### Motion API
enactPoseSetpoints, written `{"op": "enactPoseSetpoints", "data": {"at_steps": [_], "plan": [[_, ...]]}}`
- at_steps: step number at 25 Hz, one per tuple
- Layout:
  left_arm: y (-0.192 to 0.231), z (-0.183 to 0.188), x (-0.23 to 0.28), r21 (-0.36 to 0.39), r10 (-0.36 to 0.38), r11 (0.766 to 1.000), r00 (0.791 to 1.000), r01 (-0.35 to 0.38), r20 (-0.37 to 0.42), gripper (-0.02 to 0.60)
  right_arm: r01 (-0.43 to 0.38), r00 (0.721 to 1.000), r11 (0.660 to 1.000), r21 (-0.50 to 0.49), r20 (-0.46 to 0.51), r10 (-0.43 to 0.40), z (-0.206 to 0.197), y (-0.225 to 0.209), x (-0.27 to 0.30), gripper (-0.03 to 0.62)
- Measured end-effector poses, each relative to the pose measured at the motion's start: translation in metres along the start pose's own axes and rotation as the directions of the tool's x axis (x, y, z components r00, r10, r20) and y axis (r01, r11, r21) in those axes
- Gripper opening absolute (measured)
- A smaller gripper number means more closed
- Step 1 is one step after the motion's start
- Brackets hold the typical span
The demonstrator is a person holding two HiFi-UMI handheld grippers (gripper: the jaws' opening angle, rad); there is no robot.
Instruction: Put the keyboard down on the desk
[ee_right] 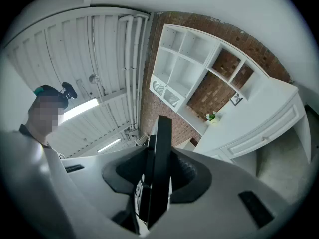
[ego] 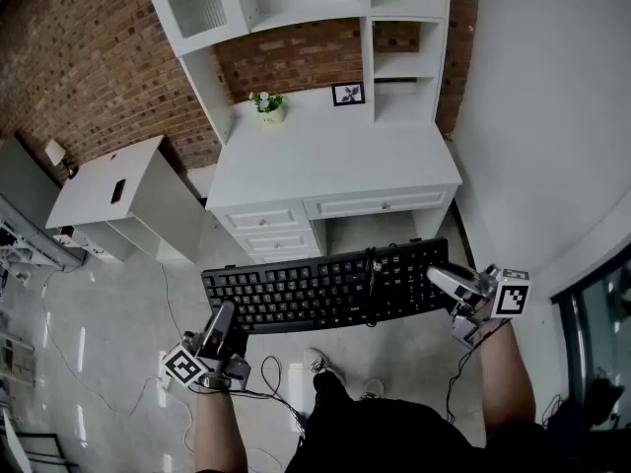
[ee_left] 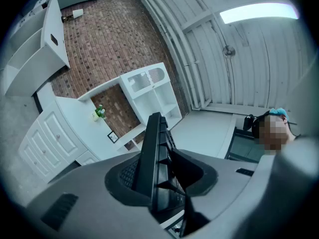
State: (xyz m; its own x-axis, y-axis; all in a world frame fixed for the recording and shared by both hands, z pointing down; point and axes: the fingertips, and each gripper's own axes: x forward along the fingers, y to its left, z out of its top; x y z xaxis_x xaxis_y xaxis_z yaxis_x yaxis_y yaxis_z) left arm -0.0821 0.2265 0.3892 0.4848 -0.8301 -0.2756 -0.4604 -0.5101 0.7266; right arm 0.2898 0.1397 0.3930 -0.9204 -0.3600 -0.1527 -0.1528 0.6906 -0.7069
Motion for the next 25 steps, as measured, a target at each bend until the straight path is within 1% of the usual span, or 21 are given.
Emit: {"op": "enactPoseSetpoints", "data": {"at_steps": [7, 10, 18, 25], "plan": [[0.0006, -0.0015, 0.0028, 0.009, -0.004, 1.000, 1.000, 0.004, 0.008, 0.160, -0.005, 1.000, 1.000, 0.003, 0.009, 0.005, 0.0013, -0.0034, -0.0011, 0.138], [0.0002, -0.0016, 0.0049, 0.018, -0.018, 1.000, 1.000, 0.018, 0.008, 0.160, -0.002, 1.000, 1.000, 0.004, 0.010, 0.002, 0.0010, -0.0043, -0.0010, 0.138], [0.0024, -0.0028, 0.0022, 0.008, -0.012, 1.000, 1.000, 0.012, 0.011, 0.160, -0.005, 1.000, 1.000, 0.007, 0.005, 0.005, 0.0001, -0.0029, -0.0007, 0.138], [-0.0031, 0.0020, 0.0028, 0.022, -0.014, 1.000, 1.000, 0.014, 0.009, 0.160, -0.008, 1.000, 1.000, -0.001, 0.010, 0.008, 0.0025, 0.0004, -0.0002, 0.138]]}}
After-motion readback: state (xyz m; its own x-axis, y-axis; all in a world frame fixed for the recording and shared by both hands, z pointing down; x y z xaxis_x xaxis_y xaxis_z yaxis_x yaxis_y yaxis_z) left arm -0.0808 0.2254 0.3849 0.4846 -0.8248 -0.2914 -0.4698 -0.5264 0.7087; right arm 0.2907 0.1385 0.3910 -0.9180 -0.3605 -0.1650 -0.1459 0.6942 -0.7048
